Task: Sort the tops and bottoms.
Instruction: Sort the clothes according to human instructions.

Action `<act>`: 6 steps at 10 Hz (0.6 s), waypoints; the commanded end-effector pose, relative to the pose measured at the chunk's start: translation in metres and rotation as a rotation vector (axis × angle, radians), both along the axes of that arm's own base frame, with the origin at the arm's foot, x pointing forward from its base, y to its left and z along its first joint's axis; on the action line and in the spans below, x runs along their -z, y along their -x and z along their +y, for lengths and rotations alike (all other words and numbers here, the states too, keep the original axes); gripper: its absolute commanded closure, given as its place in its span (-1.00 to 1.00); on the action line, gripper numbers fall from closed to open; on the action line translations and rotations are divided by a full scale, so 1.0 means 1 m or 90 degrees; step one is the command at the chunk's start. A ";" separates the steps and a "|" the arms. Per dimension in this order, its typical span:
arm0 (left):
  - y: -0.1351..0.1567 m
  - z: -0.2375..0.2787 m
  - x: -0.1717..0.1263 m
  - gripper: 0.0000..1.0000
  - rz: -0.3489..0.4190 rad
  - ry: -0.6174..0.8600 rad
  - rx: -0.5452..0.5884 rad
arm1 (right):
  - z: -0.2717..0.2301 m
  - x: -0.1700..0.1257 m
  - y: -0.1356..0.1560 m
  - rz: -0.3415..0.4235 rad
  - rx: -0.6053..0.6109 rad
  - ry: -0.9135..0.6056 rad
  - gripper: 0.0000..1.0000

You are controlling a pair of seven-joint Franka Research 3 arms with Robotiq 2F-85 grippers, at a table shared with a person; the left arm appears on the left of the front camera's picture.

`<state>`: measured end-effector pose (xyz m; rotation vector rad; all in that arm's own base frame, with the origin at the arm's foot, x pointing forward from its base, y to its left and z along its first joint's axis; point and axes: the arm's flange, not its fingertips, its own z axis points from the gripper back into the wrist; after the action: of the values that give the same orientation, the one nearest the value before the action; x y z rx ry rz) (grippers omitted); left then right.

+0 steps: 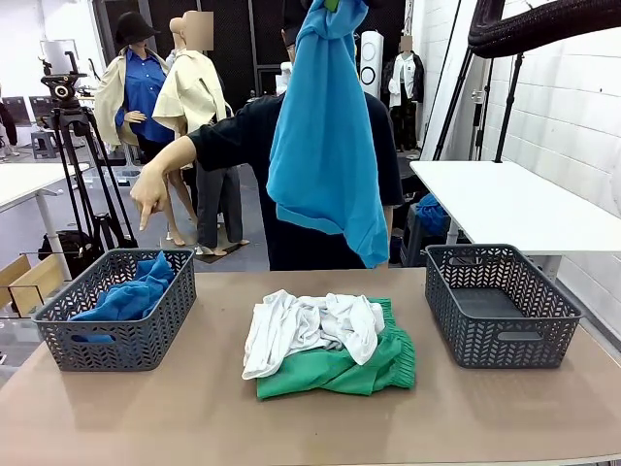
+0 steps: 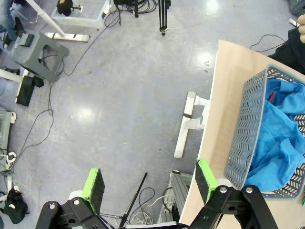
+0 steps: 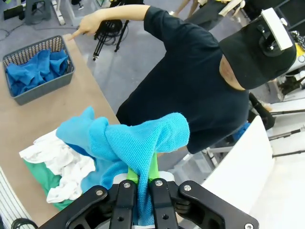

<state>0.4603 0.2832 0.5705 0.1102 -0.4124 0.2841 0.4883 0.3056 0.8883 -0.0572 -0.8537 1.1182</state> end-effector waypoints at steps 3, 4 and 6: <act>0.002 0.002 -0.001 -1.00 0.000 -0.004 0.006 | -0.001 -0.003 0.003 -0.011 -0.008 -0.001 1.00; 0.002 0.002 -0.001 -1.00 0.000 -0.004 0.006 | -0.001 -0.003 0.003 -0.011 -0.008 -0.001 1.00; 0.002 0.002 -0.001 -1.00 0.000 -0.004 0.006 | -0.001 -0.003 0.003 -0.011 -0.008 -0.001 1.00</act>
<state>0.4604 0.2832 0.5705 0.1102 -0.4124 0.2841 0.4883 0.3056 0.8883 -0.0572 -0.8537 1.1183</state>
